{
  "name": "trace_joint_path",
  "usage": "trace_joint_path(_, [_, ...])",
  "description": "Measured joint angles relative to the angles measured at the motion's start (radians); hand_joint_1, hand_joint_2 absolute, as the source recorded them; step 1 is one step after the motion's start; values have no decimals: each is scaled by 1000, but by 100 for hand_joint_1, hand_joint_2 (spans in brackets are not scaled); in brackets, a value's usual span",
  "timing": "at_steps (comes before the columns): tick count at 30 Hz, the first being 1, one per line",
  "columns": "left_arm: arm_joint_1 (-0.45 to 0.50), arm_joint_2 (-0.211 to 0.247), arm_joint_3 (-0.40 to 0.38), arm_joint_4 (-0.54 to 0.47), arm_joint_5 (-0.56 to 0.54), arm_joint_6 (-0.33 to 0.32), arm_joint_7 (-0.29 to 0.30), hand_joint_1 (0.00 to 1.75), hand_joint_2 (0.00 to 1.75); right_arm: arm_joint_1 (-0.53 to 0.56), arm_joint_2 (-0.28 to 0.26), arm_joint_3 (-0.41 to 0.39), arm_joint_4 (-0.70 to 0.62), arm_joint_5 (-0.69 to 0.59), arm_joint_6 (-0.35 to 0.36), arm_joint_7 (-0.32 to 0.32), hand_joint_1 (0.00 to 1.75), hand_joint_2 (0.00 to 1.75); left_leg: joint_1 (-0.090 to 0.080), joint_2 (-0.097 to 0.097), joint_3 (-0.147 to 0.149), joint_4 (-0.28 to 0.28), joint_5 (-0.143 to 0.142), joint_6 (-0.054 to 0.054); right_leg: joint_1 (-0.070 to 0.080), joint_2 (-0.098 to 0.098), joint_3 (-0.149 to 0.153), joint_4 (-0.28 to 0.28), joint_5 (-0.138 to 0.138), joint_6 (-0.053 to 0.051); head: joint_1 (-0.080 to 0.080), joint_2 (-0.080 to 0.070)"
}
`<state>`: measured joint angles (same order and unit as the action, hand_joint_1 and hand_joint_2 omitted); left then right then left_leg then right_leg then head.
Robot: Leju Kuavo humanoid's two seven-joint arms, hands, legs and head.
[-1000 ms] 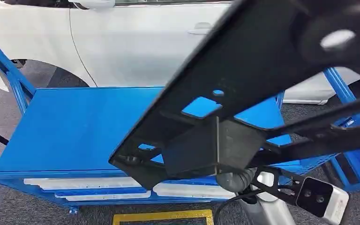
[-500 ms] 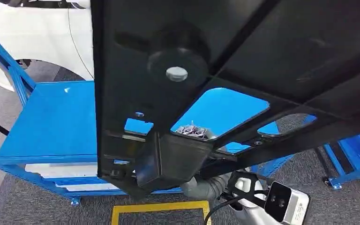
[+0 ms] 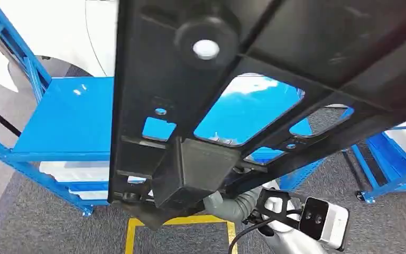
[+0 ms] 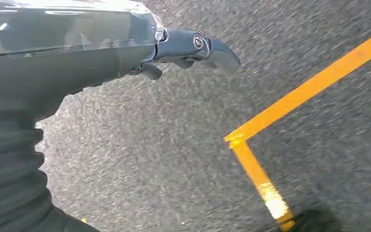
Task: Take the parts from the cabinet and place them on the table.
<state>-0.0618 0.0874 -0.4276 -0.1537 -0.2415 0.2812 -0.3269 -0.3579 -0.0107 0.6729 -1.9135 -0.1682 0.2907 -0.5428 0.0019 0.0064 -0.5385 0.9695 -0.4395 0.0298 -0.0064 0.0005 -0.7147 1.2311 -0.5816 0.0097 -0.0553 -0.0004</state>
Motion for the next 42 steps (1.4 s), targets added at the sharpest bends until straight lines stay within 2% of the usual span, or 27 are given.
trace_joint_path(1, [0,0,0,0,0,2,-2,0,175,-3,-2,0,-2,-7,-2,2,168,175,-1,0,-18,2,12,-1,0,0,-15,72,-24,2,0,0])
trace_joint_path(2, [0,0,0,0,0,3,-5,0,175,-6,-5,0,-2,-13,-2,4,168,175,-1,0,-34,4,23,-2,0,0,-13,105,-15,3,0,0])
trace_joint_path(3, [0,0,0,0,0,6,-7,0,175,-10,-8,-1,-2,-20,2,6,168,175,-1,1,-52,8,33,-4,0,0,10,94,20,4,0,0])
trace_joint_path(5, [0,-2,0,0,0,9,-13,0,175,-25,-10,-2,0,-29,19,9,168,175,0,1,-84,21,49,-10,-1,-1,115,-39,89,1,0,0])
trace_joint_path(6, [0,-3,0,0,0,11,-14,0,175,-36,-10,-2,2,-30,23,10,168,175,0,0,-97,30,55,-14,-1,-2,180,-128,88,-1,0,0])
trace_joint_path(7, [0,-3,0,0,0,12,-15,0,175,-47,-9,-2,4,-31,26,11,168,175,-5,-1,-110,40,59,-19,5,-2,231,-214,48,-5,0,0])
trace_joint_path(11, [2,-3,0,0,0,17,-21,0,175,-54,-7,-4,21,-18,32,9,168,175,-3,-3,-117,34,96,-46,6,-1,213,-226,69,-36,0,0])
trace_joint_path(12, [5,-2,0,1,0,18,-22,0,175,-56,-6,-4,24,-15,32,8,168,175,3,-4,-125,46,70,-50,2,-8,204,-229,83,-45,0,0])
trace_joint_path(15, [2,-2,0,1,0,19,-23,0,175,-57,1,-5,32,-11,32,8,168,175,9,-4,-177,226,-107,-69,3,-7,160,-228,120,-56,0,0])
trace_joint_path(16, [3,-2,0,1,0,19,-23,0,175,-56,1,-5,34,-10,32,8,168,175,9,-4,-191,302,-141,-73,4,-7,142,-227,133,-55,0,0])
trace_joint_path(17, [3,-2,0,1,0,19,-23,0,175,-55,2,-5,38,-10,33,8,168,175,9,-4,-193,353,-140,-75,4,-7,125,-225,146,-54,0,0])
trace_joint_path(18, [2,-2,0,1,0,19,-23,0,175,-55,2,-6,40,-9,35,8,168,175,10,-4,-175,358,-109,-75,5,-7,108,-223,157,-52,0,0])
trace_joint_path(20, [2,-1,0,1,0,18,-23,0,175,-56,3,-10,43,-8,45,9,168,175,10,-5,-81,251,-37,-68,6,-7,76,-220,180,-48,0,0])
trace_joint_path(21, [0,1,0,1,0,16,-23,0,175,-59,4,-12,44,-10,51,11,168,175,9,-6,-12,161,-33,-61,7,-7,65,-218,191,-45,0,0])
trace_joint_path(22, [-4,6,0,1,0,14,-22,0,175,-65,8,-14,44,-15,56,18,168,175,6,-11,61,62,-72,-49,6,-7,60,-216,199,-42,0,0])
trace_joint_path(23, [-7,9,0,1,0,13,-20,0,175,-75,9,-16,44,-22,58,23,168,175,0,-12,95,-5,-91,-44,8,-8,58,-216,208,-35,0,0])
trace_joint_path(26, [-11,17,0,1,0,8,-17,0,175,-94,11,-19,50,-37,68,36,168,175,-9,-12,71,0,-62,-25,2,-10,58,-231,241,-16,0,0])
trace_joint_path(27, [-10,17,0,1,0,7,-16,0,175,-95,10,-24,53,-39,69,43,168,175,3,-5,62,-11,-41,-18,1,-7,50,-225,233,-9,0,0])
trace_joint_path(29, [-13,18,0,1,0,5,-16,0,175,-102,10,-26,56,-44,68,47,168,175,0,-1,33,-11,-14,-2,-1,-3,18,-137,105,-3,0,0])
trace_joint_path(31, [-13,17,-2,1,0,3,-17,0,175,-105,8,-28,60,-44,63,48,168,175,-1,0,-6,-9,15,-2,-3,-3,-14,18,0,3,0,0])
trace_joint_path(32, [-13,17,-5,1,0,1,-18,0,175,-105,6,-29,61,-44,61,47,168,175,-1,0,-24,-6,28,-4,-4,-2,-19,74,-4,6,0,0])
trace_joint_path(33, [-13,17,-7,1,0,0,-19,0,175,-105,3,-29,62,-44,60,47,168,175,-1,0,-44,-3,40,-5,-5,-3,-10,96,22,7,0,0])
trace_joint_path(35, [-13,17,-8,1,0,0,-19,0,175,-105,-1,-30,62,-44,58,45,168,175,1,1,-83,10,59,-12,-8,-3,69,21,102,8,0,0])
trace_joint_path(36, [-13,17,-9,1,0,0,-20,0,175,-107,-1,-30,62,-44,58,45,168,175,1,1,-100,21,66,-16,-8,-4,135,-66,113,6,0,0])
trace_joint_path(37, [-13,17,-10,1,0,0,-20,0,175,-110,-1,-30,62,-44,58,45,168,175,0,0,-112,32,71,-21,-8,-6,202,-162,68,1,0,0])
trace_joint_path(38, [-13,17,-10,1,0,0,-20,0,175,-112,-1,-30,62,-44,57,45,168,175,-3,0,-119,42,75,-26,-2,-5,239,-229,38,-5,0,0])
trace_joint_path(42, [-8,21,-11,2,0,-1,-20,0,175,-115,-3,-31,63,-44,53,42,168,175,4,-1,-128,34,103,-54,-4,-5,207,-223,76,-38,0,0])
